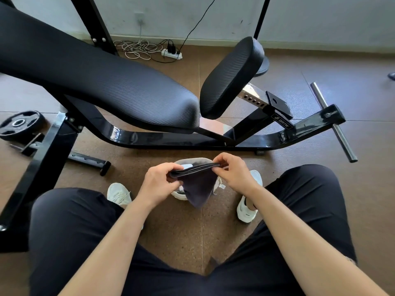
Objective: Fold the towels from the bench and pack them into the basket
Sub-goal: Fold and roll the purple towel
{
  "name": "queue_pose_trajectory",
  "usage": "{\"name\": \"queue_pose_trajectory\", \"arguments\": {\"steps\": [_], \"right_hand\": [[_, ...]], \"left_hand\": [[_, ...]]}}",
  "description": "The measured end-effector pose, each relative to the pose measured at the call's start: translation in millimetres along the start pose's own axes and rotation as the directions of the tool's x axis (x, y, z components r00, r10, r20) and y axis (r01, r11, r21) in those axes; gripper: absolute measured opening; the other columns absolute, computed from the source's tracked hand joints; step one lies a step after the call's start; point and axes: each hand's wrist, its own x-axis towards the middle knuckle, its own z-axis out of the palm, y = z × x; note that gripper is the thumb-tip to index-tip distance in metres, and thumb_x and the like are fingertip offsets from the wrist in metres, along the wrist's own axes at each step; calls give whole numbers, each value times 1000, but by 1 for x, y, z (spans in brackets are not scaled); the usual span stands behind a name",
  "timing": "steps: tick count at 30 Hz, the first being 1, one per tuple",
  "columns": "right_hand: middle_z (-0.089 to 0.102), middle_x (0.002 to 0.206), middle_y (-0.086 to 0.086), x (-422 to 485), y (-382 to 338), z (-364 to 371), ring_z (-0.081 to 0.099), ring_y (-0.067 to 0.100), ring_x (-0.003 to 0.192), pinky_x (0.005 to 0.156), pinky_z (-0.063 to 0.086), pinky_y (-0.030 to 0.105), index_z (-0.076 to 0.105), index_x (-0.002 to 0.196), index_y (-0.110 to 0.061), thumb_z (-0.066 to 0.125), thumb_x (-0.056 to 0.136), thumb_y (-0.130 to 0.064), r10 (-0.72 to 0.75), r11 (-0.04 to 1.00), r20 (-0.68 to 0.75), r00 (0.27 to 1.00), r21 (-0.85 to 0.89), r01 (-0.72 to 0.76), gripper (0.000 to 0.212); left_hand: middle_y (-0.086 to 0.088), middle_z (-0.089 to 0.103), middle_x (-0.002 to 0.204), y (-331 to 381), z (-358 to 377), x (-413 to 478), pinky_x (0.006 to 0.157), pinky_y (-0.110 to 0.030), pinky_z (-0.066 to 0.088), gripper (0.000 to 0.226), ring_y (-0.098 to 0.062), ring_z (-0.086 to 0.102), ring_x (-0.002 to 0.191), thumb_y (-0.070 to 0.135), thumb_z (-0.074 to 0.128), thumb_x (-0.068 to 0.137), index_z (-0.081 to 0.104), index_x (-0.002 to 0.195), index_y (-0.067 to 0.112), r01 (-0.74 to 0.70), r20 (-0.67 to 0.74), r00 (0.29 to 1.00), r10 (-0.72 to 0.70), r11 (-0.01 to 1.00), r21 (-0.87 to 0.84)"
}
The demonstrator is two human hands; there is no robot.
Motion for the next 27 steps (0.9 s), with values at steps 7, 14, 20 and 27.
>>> {"name": "queue_pose_trajectory", "arguments": {"steps": [7,14,20,27], "right_hand": [[73,92,-6,-2,-4,-3,68,12,88,75,49,19,65,91,-32,69,91,-6,-4,999,-24,1000,49,5,26],[72,94,-11,-14,-19,-3,64,3,89,77,43,8,72,106,-24,76,82,-20,-174,976,101,980,-116,185,24],[67,94,-15,-19,-38,16,63,2,92,80,45,13,62,109,-31,73,87,-16,-339,938,80,937,-46,343,29],[59,92,-29,-19,-39,20,58,-6,85,75,41,9,70,103,-23,74,88,-11,-405,903,175,897,-77,423,20]], "left_hand": [[9,74,92,3,-5,6,76,-21,47,11,-6,65,88,24,80,87,76,97,27,166,-61,981,-184,960,-225],[8,74,81,26,-5,-2,72,-17,52,6,-4,67,79,7,72,91,72,94,12,164,79,986,-148,754,-636],[3,76,86,30,-2,-6,73,-18,53,9,-6,69,83,9,69,93,73,101,10,189,116,982,-151,707,-682],[0,76,92,24,-3,-4,77,-17,51,11,-6,68,87,9,67,95,75,102,11,217,133,976,-172,727,-651]]}}
